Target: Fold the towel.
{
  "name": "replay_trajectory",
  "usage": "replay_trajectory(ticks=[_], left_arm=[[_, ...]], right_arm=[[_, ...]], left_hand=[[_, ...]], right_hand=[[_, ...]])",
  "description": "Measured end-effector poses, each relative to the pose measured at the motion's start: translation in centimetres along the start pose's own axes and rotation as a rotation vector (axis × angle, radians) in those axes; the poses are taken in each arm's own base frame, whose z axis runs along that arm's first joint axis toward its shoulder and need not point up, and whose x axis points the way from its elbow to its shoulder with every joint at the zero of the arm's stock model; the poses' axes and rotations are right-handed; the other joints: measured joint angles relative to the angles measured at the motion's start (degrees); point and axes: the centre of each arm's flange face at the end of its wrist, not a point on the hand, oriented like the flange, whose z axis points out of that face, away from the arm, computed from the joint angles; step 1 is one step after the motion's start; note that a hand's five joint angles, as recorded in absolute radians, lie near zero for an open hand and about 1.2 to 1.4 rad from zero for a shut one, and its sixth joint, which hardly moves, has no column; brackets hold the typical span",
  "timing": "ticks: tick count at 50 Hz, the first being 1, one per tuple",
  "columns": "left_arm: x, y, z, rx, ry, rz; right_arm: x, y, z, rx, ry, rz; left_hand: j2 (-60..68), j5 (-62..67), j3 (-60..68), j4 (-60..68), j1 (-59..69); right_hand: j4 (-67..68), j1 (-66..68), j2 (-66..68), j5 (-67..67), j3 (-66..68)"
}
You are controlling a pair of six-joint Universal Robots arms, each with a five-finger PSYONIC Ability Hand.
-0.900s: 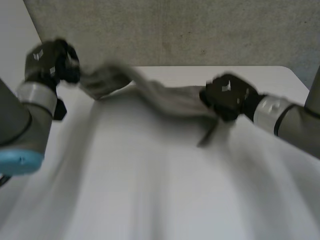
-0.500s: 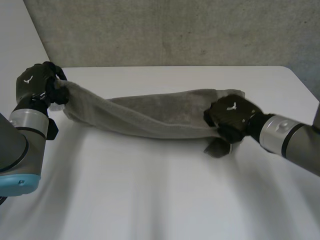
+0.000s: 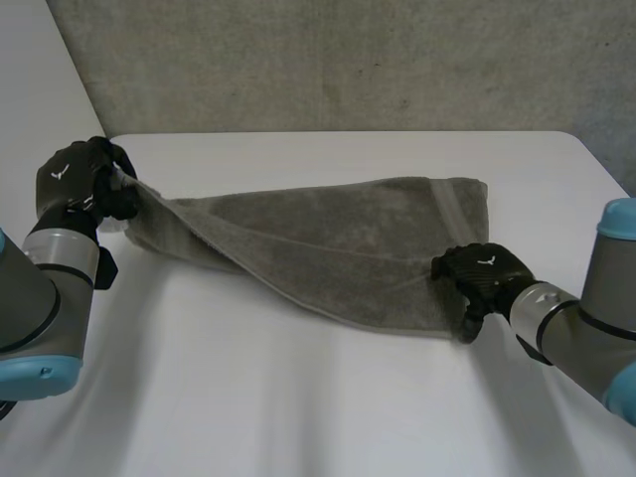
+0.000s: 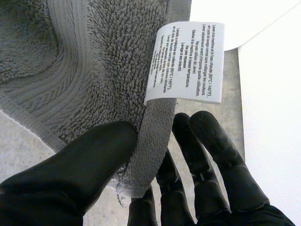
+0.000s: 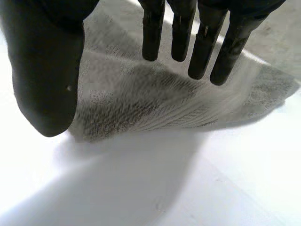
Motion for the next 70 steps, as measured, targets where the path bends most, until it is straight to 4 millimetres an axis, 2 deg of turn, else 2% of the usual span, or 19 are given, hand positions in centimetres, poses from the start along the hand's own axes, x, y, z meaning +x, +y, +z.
replay_trajectory(ticks=[8, 13, 18, 25, 40, 54, 70], left_arm=[[0.0, 0.2, 0.0, -0.006, -0.001, 0.001], [-0.1, 0.3, 0.1, -0.006, -0.001, 0.002], [-0.1, 0.4, 0.1, -0.009, -0.003, 0.003], [-0.2, 0.7, 0.1, -0.016, -0.004, 0.004], [-0.2, 1.0, 0.2, -0.025, -0.006, 0.006], [-0.3, 1.0, 0.3, -0.023, -0.008, 0.006], [-0.3, 1.0, 0.4, -0.005, -0.007, 0.004]], right_arm=[[0.4, -0.7, -2.8, 0.096, 0.035, 0.061], [0.1, 0.0, -3.2, 0.128, 0.032, 0.072], [-0.4, 0.9, -2.8, 0.129, 0.013, 0.081], [-0.8, 1.9, -2.1, 0.099, -0.007, 0.092], [-1.1, 3.1, -1.0, 0.068, -0.02, 0.092], [-1.5, 3.2, 0.4, 0.098, -0.03, 0.072], [-0.7, 3.3, 1.8, 0.137, 0.019, 0.057]], left_hand=[[0.0, 0.0, 0.0, 0.0, 0.0], [0.0, 0.0, 0.0, 0.0, 0.0], [0.0, 0.0, 0.0, 0.0, 0.0], [0.0, 0.0, 0.0, 0.0, 0.0], [0.0, 0.0, 0.0, 0.0, 0.0], [0.0, 0.0, 0.0, 0.0, 0.0], [0.0, 0.0, 0.0, 0.0, 0.0]], right_hand=[[-3.4, -3.6, -2.7, -3.9, -2.6], [-2.7, -3.1, -2.4, -1.6, -2.2], [7.1, 5.4, 6.4, 9.6, 6.5], [13.7, 12.7, 13.1, 16.0, 13.5], [14.5, 13.3, 13.4, 16.8, 14.2], [14.8, 13.8, 13.4, 17.4, 14.5], [30.3, 29.5, 30.0, 31.6, 30.1]])
